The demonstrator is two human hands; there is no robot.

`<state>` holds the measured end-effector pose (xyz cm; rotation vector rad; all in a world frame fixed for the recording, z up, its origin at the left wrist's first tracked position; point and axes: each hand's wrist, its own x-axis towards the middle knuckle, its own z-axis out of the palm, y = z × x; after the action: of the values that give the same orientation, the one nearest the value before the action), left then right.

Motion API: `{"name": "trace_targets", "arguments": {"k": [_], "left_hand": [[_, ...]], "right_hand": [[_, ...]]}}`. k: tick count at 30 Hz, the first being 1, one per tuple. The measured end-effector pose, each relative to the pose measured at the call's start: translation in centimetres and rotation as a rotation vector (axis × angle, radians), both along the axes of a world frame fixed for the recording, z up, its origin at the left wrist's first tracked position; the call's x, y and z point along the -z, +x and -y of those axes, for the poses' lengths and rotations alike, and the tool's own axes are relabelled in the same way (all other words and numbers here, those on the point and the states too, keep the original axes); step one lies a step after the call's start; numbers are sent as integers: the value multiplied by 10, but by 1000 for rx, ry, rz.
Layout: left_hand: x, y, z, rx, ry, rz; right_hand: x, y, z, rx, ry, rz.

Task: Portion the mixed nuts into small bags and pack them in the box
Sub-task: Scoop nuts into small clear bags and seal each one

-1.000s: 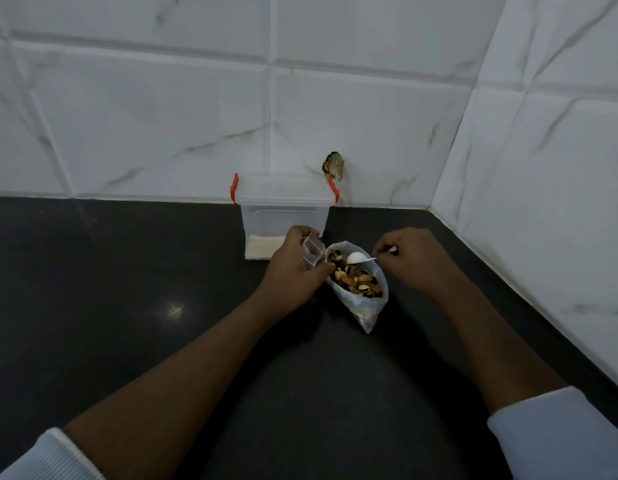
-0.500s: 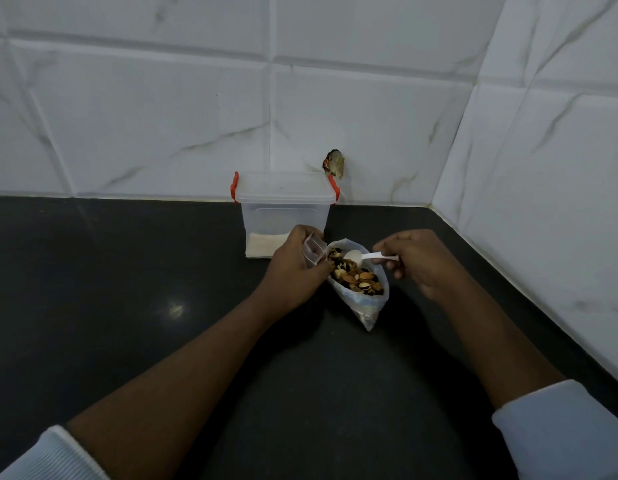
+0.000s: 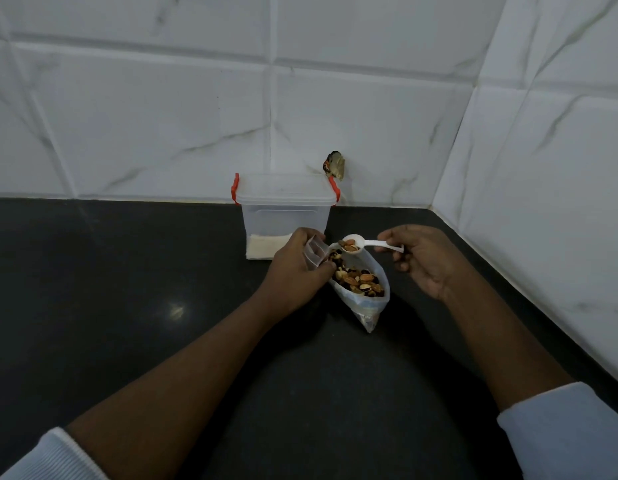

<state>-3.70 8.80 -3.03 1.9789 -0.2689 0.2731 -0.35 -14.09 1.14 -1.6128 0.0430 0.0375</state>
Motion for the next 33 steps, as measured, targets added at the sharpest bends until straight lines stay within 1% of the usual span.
{"name": "trace_targets", "arguments": {"k": [4,7,10,15,17,19,22,23,26,30,33], "left_hand": [[0,0,0,10,-14,-7],[2,2,0,14,-26,6],[4,2,0,10,-37,30],[4,3,0,-3,-46,39],[5,2,0,-7,-31,52],[4,1,0,-1,-30,50],[3,1,-1,13,-50,29],[3,1,-1,12,-46,25],[3,1,-1,2,-52,22],[1,1,0,-11,-35,8],[0,0,0,-9,-21,7]], "right_hand": [[-4,-9,-11,-174,95,101],[-5,-13,-19,-248,59,175],[-4,-13,-20,-276,-75,270],[-3,-13,-20,-335,-382,447],[-2,-13,-20,-334,-445,488],[-1,-12,-20,-305,-457,518],[-2,-9,-17,-217,-434,557],[-4,-9,-14,-171,-456,569],[-3,-5,-3,-67,-667,589],[6,-1,-4,-162,-983,519],[2,-1,-3,-158,-1065,470]]}}
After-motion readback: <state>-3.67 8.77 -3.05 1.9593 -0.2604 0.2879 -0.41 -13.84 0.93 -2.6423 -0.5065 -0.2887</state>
